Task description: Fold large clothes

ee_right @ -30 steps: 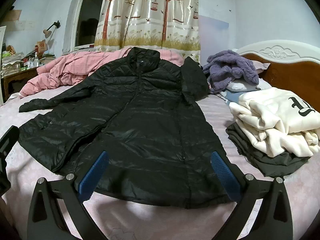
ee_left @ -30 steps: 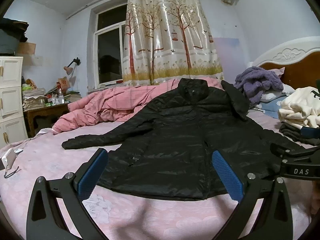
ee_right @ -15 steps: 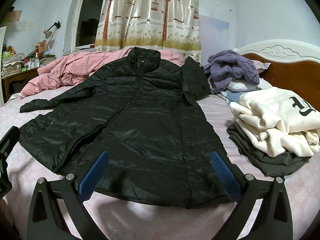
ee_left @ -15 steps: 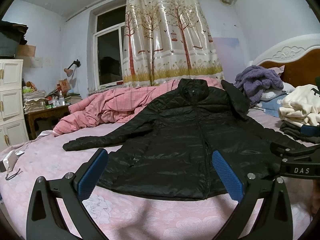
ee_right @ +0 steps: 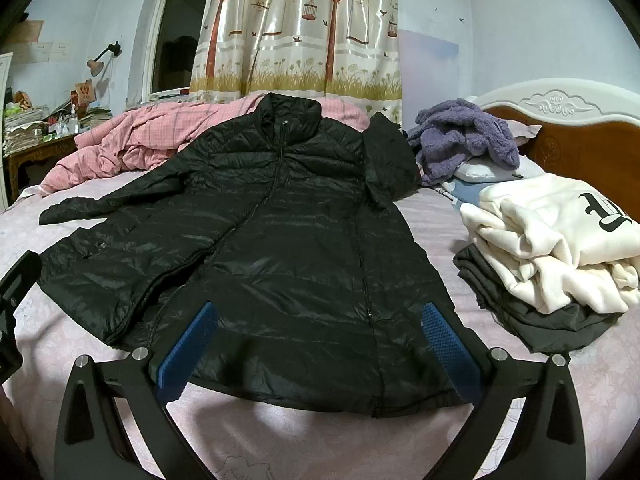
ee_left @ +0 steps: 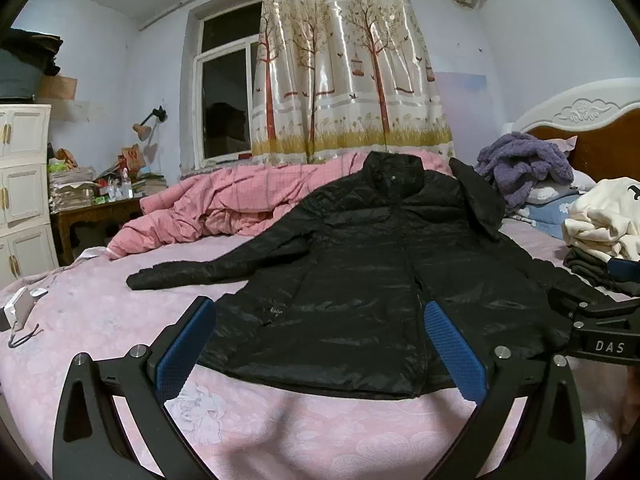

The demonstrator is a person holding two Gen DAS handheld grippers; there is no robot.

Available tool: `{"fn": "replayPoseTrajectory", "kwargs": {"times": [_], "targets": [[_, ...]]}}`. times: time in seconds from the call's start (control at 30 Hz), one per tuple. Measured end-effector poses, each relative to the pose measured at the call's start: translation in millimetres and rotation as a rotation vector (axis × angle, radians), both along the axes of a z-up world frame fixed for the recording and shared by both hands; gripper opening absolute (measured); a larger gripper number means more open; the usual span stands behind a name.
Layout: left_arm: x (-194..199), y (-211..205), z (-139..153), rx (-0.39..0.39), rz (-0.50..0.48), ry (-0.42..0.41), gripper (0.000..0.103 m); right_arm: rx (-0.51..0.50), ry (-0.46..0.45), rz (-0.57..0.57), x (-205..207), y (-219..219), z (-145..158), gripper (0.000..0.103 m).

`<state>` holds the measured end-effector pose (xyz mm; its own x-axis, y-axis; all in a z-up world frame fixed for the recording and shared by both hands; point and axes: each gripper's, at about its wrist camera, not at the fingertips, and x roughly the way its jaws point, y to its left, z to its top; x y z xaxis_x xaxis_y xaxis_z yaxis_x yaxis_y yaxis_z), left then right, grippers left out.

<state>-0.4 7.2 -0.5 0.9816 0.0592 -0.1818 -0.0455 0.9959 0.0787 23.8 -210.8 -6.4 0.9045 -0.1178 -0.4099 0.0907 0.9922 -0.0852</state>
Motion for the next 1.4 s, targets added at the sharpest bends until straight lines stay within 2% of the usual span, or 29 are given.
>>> {"fn": "replayPoseTrajectory", "kwargs": {"times": [0.1,0.27,0.47,0.6,0.8,1.17,1.23,1.33,1.4], "targets": [[-2.9,0.3,0.0,0.002,0.001,-0.022,0.103,-0.001,0.000,0.000,0.1,-0.3,0.1,0.103],[-3.9,2.4,-0.8,-0.003,0.001,-0.013,0.103,-0.006,-0.003,-0.002,0.1,-0.3,0.7,0.103],[-6.3,1.0,-0.3,0.000,-0.005,-0.017,0.103,-0.052,-0.039,-0.001,-5.5,9.2,1.3,0.103],[-4.2,0.4,0.2,-0.005,-0.005,-0.008,0.103,-0.020,-0.032,0.005,-4.2,3.1,1.2,0.103],[-1.6,8.9,1.7,-0.056,-0.029,0.006,0.103,0.035,-0.013,-0.043,-3.2,-11.2,1.6,0.103],[-7.3,19.1,8.0,-0.109,-0.057,-0.007,0.103,0.067,-0.023,-0.070,-4.1,-19.1,1.0,0.103],[-7.3,23.2,11.0,-0.090,-0.046,-0.013,0.103,0.076,-0.035,-0.074,-7.3,-21.5,3.2,0.103],[-0.8,36.6,18.7,-0.043,0.027,-0.017,0.103,0.129,-0.071,-0.081,-19.8,-34.9,12.0,0.103],[11.5,58.5,24.5,-0.072,0.050,0.032,0.103,0.185,-0.064,-0.074,-27.2,-51.6,18.4,0.103]]}}
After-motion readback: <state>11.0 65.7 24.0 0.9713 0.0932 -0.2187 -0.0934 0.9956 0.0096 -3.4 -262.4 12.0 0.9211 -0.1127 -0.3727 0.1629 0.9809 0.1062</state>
